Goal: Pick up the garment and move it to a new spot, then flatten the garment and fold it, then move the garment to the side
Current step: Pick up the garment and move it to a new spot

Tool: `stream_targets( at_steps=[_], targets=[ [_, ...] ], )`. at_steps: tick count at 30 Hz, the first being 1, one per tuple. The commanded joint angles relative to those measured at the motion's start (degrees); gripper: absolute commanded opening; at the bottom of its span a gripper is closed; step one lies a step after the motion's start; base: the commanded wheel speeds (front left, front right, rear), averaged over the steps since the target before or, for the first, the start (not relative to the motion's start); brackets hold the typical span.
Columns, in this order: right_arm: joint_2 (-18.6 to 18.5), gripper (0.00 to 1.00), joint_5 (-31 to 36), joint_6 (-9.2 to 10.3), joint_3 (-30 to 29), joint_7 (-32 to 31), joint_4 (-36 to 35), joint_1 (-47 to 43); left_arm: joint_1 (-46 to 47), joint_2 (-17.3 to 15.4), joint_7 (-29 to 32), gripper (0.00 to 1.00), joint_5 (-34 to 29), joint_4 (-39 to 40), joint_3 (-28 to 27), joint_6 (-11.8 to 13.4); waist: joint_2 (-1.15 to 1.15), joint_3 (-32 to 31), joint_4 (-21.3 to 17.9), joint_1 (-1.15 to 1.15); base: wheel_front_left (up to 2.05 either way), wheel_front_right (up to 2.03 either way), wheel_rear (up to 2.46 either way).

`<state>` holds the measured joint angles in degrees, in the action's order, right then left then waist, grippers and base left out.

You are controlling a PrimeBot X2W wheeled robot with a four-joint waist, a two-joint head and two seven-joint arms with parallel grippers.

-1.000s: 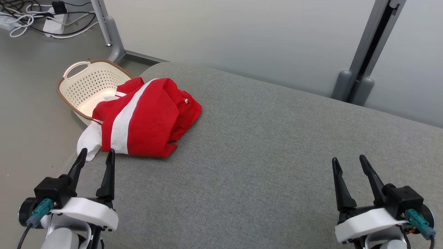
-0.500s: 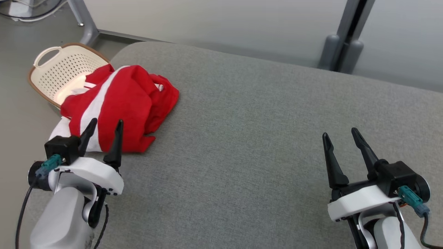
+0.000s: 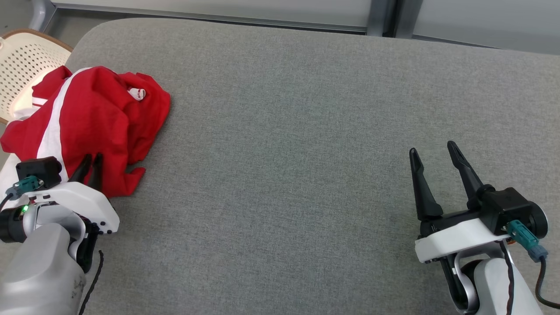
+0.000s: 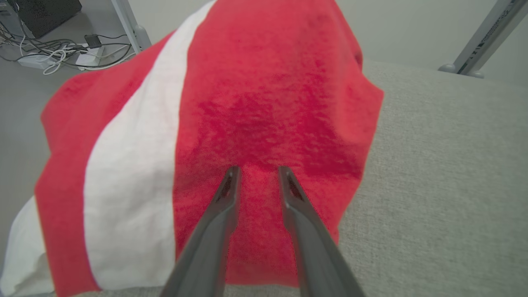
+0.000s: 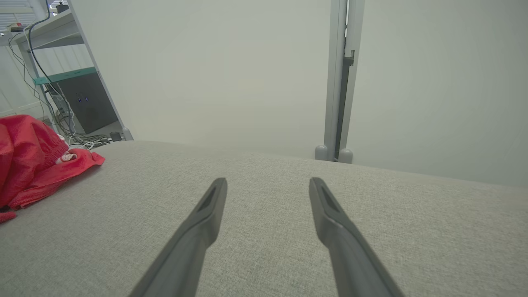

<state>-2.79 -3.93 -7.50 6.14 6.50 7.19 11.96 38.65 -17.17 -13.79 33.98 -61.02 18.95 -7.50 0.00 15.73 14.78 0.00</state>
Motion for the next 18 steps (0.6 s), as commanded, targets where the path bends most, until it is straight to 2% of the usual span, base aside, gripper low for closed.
stream_targets(
  at_steps=[1,6,10,18],
  targets=[
    [-0.19,1.00,-0.26,0.02,-0.17,0.38,0.07,0.67,0.77,-0.84,-0.32,0.00,0.28,-0.09,0.25,0.02,0.00,-0.05,0.01,0.00,0.00,0.00,0.00],
    [-0.19,1.00,-0.82,0.02,-0.92,1.29,0.71,0.37,1.70,-3.21,-1.35,0.00,1.38,2.40,0.97,0.02,0.00,-1.14,0.36,0.00,0.00,0.00,0.00],
    [-0.20,1.00,-1.08,0.01,-1.70,1.72,0.66,-0.73,-0.04,-5.05,-1.40,0.00,-1.11,10.32,-3.28,0.32,0.00,-2.56,0.74,0.00,0.00,0.00,0.00],
    [-0.19,1.00,-1.92,0.02,-2.83,1.83,0.37,-2.80,-7.27,-4.08,-1.43,0.00,-6.45,22.87,-11.26,1.51,0.00,-5.78,1.25,0.00,0.00,0.00,0.00]
  ],
)
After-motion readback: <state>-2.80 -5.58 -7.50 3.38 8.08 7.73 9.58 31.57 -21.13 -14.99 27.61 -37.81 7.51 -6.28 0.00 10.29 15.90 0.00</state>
